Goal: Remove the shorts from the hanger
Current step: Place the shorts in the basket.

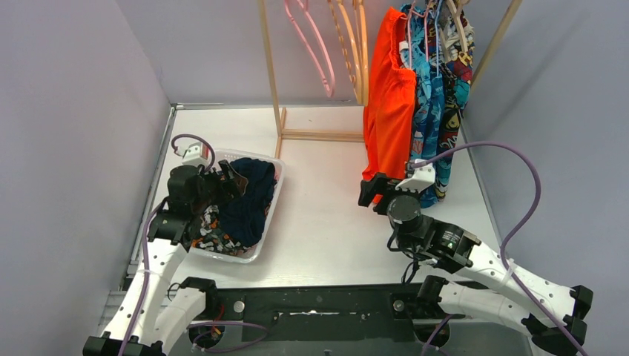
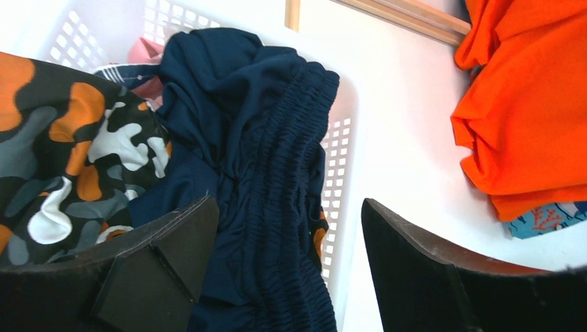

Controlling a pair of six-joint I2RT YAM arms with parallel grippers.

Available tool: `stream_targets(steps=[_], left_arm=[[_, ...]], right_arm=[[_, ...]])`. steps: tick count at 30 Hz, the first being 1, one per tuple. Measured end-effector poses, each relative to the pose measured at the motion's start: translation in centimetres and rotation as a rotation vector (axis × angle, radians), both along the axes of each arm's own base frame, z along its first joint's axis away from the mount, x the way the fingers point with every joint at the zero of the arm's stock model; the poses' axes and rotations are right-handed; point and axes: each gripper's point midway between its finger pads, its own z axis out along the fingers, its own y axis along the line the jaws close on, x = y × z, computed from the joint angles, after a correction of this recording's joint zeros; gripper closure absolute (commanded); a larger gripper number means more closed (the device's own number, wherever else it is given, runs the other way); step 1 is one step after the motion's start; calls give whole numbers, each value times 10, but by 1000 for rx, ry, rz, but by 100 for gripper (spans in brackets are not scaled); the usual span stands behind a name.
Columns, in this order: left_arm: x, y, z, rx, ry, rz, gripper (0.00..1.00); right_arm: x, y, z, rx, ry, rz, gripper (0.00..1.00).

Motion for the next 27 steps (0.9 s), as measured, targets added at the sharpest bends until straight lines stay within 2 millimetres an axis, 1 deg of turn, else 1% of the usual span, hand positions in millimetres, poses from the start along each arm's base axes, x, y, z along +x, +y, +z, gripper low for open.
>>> stream_targets(steps=[2,7,13,16,21,24,27], left_arm=[[1,4,1,15,-13,15,23],[1,14,3,43,-40,64,22],[-5,26,-7,83,-47,105,21],[-6,28,-8,92,-50,115,20],[-7,32,-7,100,-61,131,20],[-7,34,-6,107,-66,140,20],[-6,34,-6,110,-69,141,20]], right_arm=[[1,2,5,1,-6,3,19],[1,-1,11,-31,-26,18,19],[-2,-12,31,-60,-93,35,19],[-2,-19,46,-84,-127,24,19],[0,-33,80,-106,-165,-22,18],[1,-45,101,-99,-163,-74,19],[-1,-56,111,-69,-167,-110,21]])
